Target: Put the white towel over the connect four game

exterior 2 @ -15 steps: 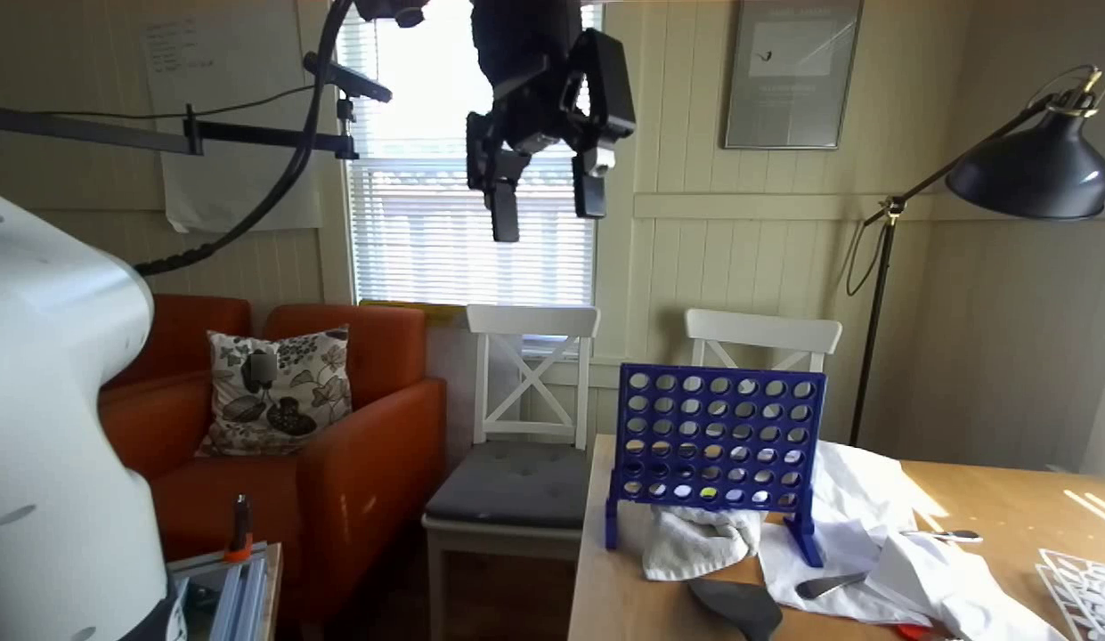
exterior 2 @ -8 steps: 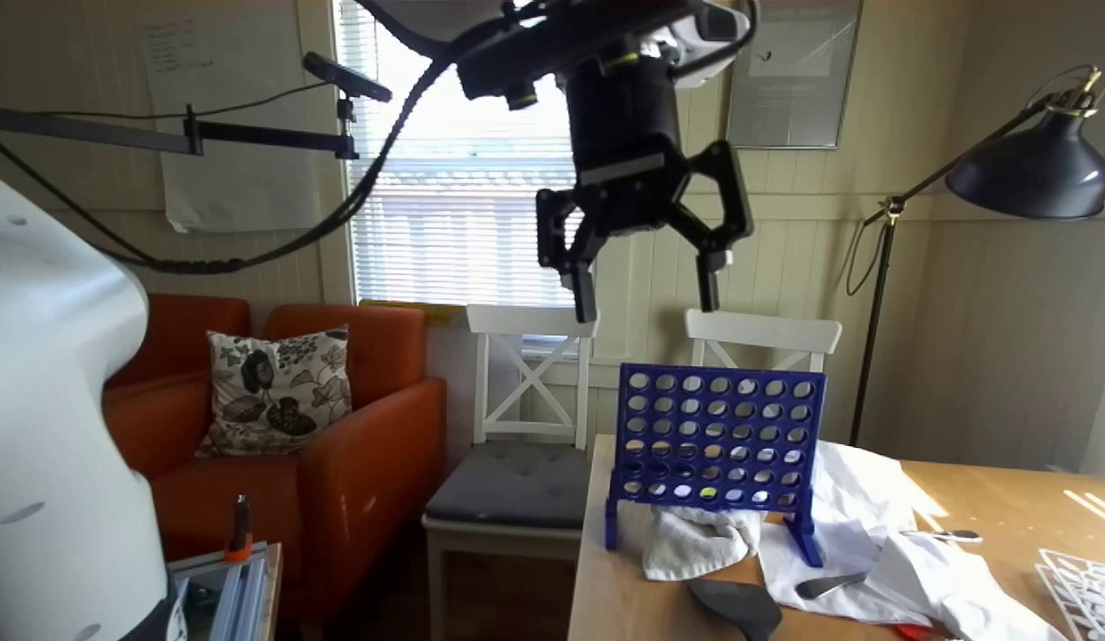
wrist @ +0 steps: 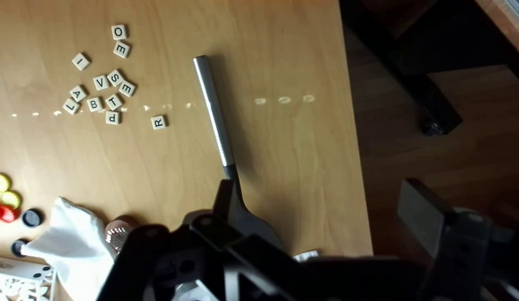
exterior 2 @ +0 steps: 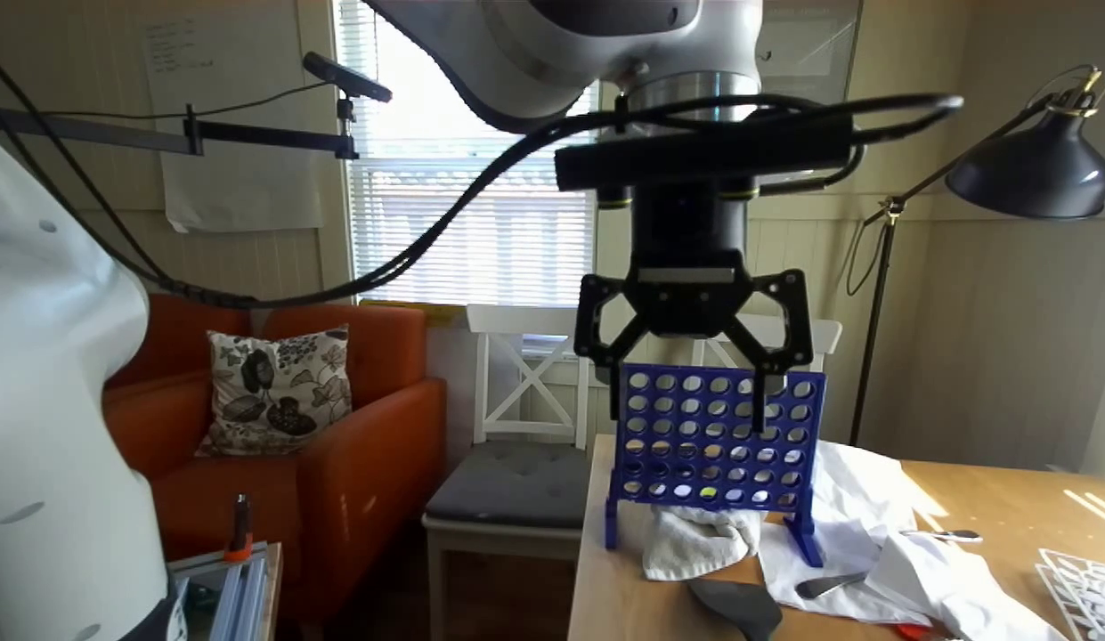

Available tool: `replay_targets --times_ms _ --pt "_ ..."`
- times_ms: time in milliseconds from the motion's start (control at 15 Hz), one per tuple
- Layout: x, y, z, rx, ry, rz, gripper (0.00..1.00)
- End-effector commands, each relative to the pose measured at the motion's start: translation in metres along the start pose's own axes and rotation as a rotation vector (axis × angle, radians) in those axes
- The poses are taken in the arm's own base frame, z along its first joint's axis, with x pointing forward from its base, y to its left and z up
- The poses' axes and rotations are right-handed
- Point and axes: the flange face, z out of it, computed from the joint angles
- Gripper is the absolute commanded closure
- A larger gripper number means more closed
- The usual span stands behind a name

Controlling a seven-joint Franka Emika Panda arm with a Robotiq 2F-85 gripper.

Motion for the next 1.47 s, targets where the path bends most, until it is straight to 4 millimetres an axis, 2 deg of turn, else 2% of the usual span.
replay_targets --times_ms 0,133,267,467,667,800,1000,1067,1133,1267,1400 --pt "0.001 0.000 -0.001 0.000 0.000 -0.001 0.00" --pt "0.001 0.001 -0.002 -0.003 0.001 -0.002 0.00" --pt "0.028 0.002 0.017 0.041 -0.057 0.134 0.00" --pt "0.078 0.002 0.049 0.081 -0.063 0.296 0.00" --pt "0.127 0.011 0.079 0.152 -0.066 0.436 0.00" --pt "0.151 0.022 0.094 0.209 -0.072 0.524 0.00" --pt "0.182 0.032 0.112 0.148 -0.107 0.630 0.00" --pt "0.188 0.030 0.115 0.151 -0.132 0.621 0.00" --pt "0.170 0.023 0.108 0.165 -0.096 0.593 0.00" --pt "0.183 0.024 0.117 0.165 -0.109 0.606 0.00" --pt "0.186 0.026 0.119 0.165 -0.111 0.610 0.00"
